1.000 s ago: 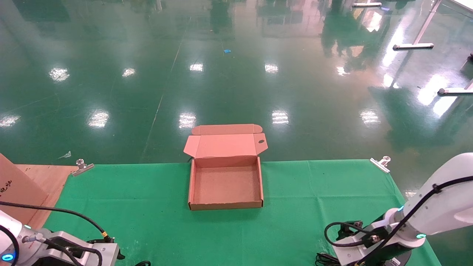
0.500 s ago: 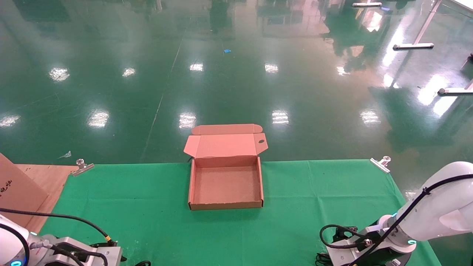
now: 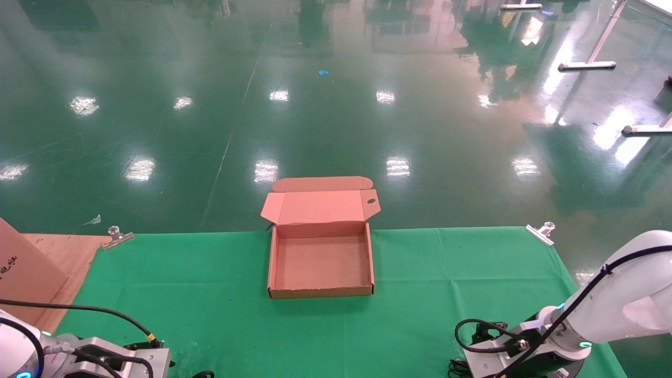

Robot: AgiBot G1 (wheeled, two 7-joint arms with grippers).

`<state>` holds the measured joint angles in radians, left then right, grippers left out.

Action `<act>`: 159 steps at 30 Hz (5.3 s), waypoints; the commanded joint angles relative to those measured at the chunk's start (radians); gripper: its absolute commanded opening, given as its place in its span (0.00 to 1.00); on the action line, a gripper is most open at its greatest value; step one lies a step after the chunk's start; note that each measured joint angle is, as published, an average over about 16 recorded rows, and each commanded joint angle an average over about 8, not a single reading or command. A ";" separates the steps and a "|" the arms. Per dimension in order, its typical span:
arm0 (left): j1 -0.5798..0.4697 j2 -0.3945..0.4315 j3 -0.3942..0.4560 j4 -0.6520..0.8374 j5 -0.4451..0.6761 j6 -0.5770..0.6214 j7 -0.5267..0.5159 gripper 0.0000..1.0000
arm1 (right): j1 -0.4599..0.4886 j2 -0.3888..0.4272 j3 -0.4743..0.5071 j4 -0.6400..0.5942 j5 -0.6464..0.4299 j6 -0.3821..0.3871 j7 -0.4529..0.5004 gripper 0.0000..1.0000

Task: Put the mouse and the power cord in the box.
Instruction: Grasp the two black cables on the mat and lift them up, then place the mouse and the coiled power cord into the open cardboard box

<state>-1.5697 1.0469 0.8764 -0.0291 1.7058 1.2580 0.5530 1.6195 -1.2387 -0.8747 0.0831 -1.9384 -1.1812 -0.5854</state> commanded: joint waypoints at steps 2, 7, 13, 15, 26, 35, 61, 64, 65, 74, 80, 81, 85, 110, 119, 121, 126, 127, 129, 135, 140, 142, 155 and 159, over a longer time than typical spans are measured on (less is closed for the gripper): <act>0.004 0.001 -0.002 0.007 -0.003 -0.002 0.007 0.00 | 0.002 -0.006 -0.001 -0.017 -0.001 0.006 -0.012 0.00; 0.002 0.001 -0.004 0.012 -0.006 0.001 0.015 0.00 | 0.006 -0.011 0.000 -0.036 0.000 0.015 -0.023 0.00; -0.004 0.003 -0.005 0.017 -0.007 0.004 0.019 0.00 | 0.011 -0.016 0.000 -0.051 -0.001 0.025 -0.032 0.00; -0.007 0.003 -0.004 0.018 -0.006 0.005 0.020 0.00 | 0.012 -0.018 -0.001 -0.055 -0.002 0.026 -0.034 0.00; -0.008 0.004 -0.001 0.026 -0.002 0.017 0.022 0.00 | 0.015 -0.024 -0.001 -0.070 -0.003 0.025 -0.045 0.00; 0.006 0.007 -0.003 0.031 -0.004 0.022 0.022 0.00 | 0.018 -0.019 0.000 -0.076 -0.001 0.019 -0.052 0.00; -0.313 0.030 0.043 -0.045 0.064 0.232 0.002 0.00 | 0.321 0.001 0.039 -0.033 0.054 -0.172 -0.039 0.00; -0.390 0.052 0.046 -0.065 0.068 0.267 -0.010 0.00 | 0.392 -0.004 0.048 -0.025 0.066 -0.200 -0.021 0.00; -0.416 0.060 0.046 -0.071 0.069 0.278 -0.014 0.00 | 0.415 -0.007 0.051 -0.023 0.070 -0.206 -0.014 0.00; -0.611 0.153 0.037 -0.093 0.059 0.273 -0.041 0.00 | 0.544 -0.102 0.073 0.020 0.103 -0.152 0.067 0.00; -0.675 0.210 0.029 -0.074 0.054 0.189 -0.041 0.00 | 0.523 -0.127 0.076 0.143 0.140 -0.029 0.116 0.00; -0.679 0.216 0.029 -0.071 0.055 0.173 -0.039 0.00 | 0.515 -0.127 0.073 0.164 0.146 -0.009 0.125 0.00; -0.685 0.236 0.030 -0.054 0.059 0.111 -0.030 0.00 | 0.490 -0.125 0.053 0.227 0.166 0.045 0.162 0.00; -0.270 0.321 0.024 -0.253 0.003 -0.553 -0.165 0.00 | 0.491 -0.105 -0.062 0.193 0.239 -0.059 0.227 0.00; -0.099 0.323 0.125 -0.394 -0.017 -0.691 -0.300 0.00 | 0.495 -0.094 -0.067 0.101 0.261 -0.161 0.152 0.00; -0.076 0.324 0.153 -0.407 -0.021 -0.705 -0.319 0.00 | 0.492 -0.094 -0.067 0.083 0.263 -0.161 0.136 0.00; -0.038 0.325 0.222 -0.433 -0.022 -0.774 -0.364 0.40 | 0.484 -0.094 -0.067 0.046 0.267 -0.154 0.102 0.00; -0.034 0.325 0.235 -0.438 -0.023 -0.787 -0.372 0.52 | 0.483 -0.093 -0.067 0.040 0.268 -0.153 0.096 0.00; -0.029 0.324 0.258 -0.447 -0.028 -0.806 -0.383 0.77 | 0.479 -0.092 -0.067 0.029 0.268 -0.152 0.086 0.00; -0.031 0.323 0.315 -0.459 -0.053 -0.832 -0.402 1.00 | 0.466 -0.093 -0.069 0.001 0.269 -0.148 0.064 0.00; -0.037 0.323 0.353 -0.460 -0.076 -0.843 -0.414 1.00 | 0.461 -0.098 -0.069 -0.007 0.270 -0.144 0.059 0.00; -0.040 0.323 0.366 -0.460 -0.085 -0.847 -0.418 1.00 | 0.461 -0.100 -0.070 -0.006 0.270 -0.146 0.060 0.00; -0.071 0.311 0.408 -0.469 -0.177 -0.847 -0.427 1.00 | 0.482 -0.115 -0.084 0.051 0.267 -0.192 0.102 0.00; -0.106 0.269 0.367 -0.481 -0.253 -0.802 -0.400 1.00 | 0.485 -0.122 -0.091 0.107 0.273 -0.186 0.138 0.00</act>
<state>-1.6695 1.2875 1.2379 -0.5319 1.4519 0.4681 0.1643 2.0947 -1.3603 -0.9696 0.2068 -1.6627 -1.3427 -0.4414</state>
